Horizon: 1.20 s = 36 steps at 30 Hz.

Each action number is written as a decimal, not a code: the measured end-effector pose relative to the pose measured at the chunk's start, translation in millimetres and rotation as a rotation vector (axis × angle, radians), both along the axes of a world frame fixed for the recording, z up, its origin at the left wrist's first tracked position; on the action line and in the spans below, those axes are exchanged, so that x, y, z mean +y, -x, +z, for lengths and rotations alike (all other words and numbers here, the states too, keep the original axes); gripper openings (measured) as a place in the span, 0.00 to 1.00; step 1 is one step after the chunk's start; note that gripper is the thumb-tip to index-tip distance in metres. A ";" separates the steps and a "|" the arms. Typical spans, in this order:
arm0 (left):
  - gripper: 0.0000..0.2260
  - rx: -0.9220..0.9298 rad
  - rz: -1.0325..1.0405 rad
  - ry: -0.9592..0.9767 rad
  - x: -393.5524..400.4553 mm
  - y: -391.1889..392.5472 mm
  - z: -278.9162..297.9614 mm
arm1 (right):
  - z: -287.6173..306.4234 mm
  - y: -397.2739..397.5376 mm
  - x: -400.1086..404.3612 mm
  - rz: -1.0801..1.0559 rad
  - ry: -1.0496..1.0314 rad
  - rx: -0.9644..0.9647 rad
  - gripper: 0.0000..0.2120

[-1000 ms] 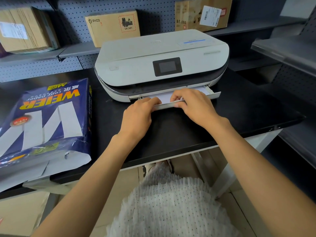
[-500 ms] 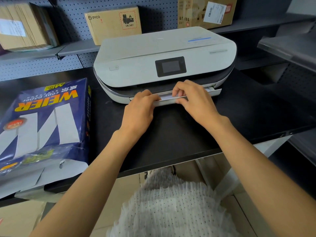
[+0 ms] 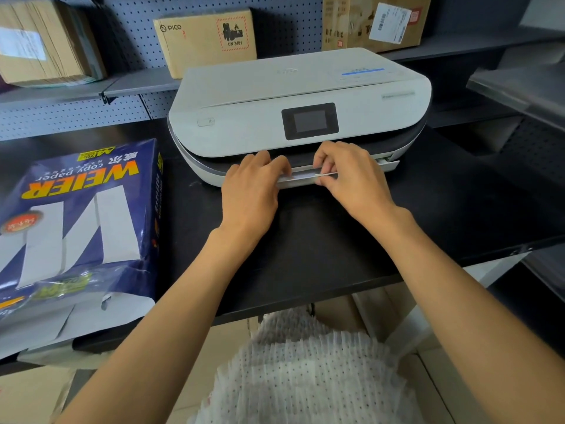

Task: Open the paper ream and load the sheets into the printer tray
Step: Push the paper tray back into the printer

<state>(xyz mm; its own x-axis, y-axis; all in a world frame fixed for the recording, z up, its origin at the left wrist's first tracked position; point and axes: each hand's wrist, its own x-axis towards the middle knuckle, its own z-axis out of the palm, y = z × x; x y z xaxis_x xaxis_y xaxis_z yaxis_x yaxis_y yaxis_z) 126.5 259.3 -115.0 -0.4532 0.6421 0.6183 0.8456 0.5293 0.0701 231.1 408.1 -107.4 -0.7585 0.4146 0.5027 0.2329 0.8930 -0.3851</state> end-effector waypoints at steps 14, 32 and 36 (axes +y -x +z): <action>0.19 0.039 0.041 -0.065 4.3 6.8 -7.0 | -11.9 10.9 -2.9 -0.140 -0.144 0.093 0.19; 0.19 -0.133 0.035 -0.143 8.1 12.7 -7.3 | -13.8 15.5 1.9 -0.229 -0.163 0.102 0.16; 0.19 -0.135 0.039 -0.147 9.4 13.3 -7.8 | -12.2 17.6 1.8 -0.207 -0.128 0.100 0.15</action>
<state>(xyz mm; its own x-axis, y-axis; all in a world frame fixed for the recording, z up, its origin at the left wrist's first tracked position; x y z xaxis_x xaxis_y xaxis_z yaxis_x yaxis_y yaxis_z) 113.1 268.7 -122.8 -0.5614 0.5298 0.6358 0.8022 0.5372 0.2606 213.5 409.9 -119.6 -0.6077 0.4842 0.6295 0.3822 0.8731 -0.3026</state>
